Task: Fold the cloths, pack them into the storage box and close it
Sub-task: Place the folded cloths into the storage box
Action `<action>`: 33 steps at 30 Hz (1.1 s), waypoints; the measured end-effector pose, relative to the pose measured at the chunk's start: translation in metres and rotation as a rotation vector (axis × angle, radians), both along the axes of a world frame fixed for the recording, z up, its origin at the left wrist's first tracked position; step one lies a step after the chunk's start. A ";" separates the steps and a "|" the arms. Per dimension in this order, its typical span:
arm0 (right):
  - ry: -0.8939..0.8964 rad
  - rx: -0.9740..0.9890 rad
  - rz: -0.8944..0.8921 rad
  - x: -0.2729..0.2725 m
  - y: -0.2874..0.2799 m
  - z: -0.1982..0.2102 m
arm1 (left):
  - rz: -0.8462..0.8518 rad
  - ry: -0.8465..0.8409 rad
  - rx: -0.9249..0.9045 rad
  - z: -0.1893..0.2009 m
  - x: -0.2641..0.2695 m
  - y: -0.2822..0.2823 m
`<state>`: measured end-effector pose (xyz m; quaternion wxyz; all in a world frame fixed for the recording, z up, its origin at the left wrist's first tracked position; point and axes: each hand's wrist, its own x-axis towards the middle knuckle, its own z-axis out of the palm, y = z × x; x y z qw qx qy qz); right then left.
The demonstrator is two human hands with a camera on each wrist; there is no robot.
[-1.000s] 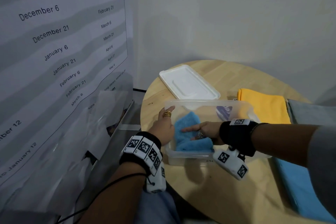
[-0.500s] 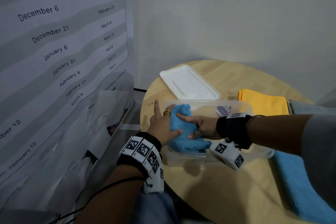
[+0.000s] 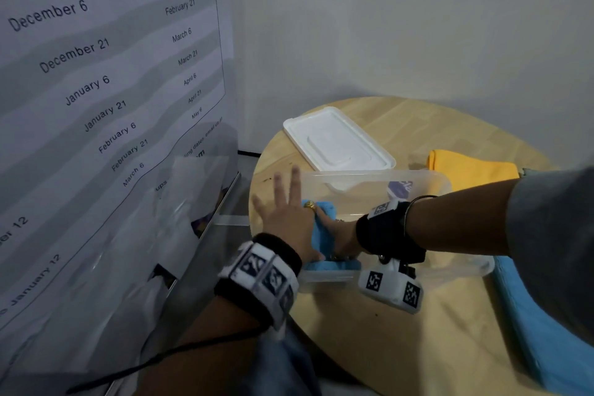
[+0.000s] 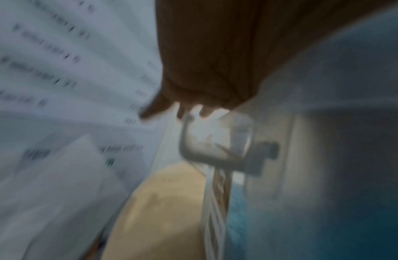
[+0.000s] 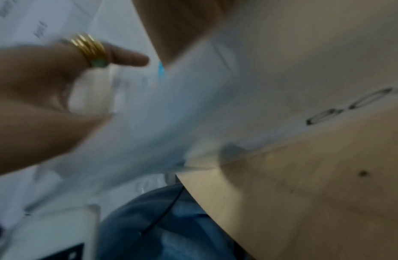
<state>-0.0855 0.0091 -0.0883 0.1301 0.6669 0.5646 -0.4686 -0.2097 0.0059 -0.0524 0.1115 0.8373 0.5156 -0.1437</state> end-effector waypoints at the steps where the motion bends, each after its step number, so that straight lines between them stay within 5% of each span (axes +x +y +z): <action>1: -0.032 -0.045 0.017 -0.004 -0.004 0.008 | -0.060 -0.053 0.109 0.000 0.002 -0.008; 5: -0.087 0.026 -0.025 0.003 -0.007 0.046 | -0.251 -0.234 0.111 -0.006 0.000 -0.042; 9: -0.170 0.080 0.099 0.023 0.017 0.074 | -0.306 -0.106 0.064 -0.006 -0.005 -0.048; 14: -0.209 0.112 0.654 0.023 0.039 0.067 | -0.316 -0.128 -0.090 0.004 0.009 -0.035; 20: -0.612 0.105 1.282 0.019 0.035 0.010 | -0.306 0.047 -0.242 -0.003 0.021 -0.024; 28: -0.639 0.134 1.216 0.026 0.038 -0.031 | -0.235 0.181 -0.422 -0.004 0.030 -0.015; 33: -0.631 0.129 1.238 0.024 0.033 -0.020 | -0.262 0.179 -0.450 0.002 0.030 -0.013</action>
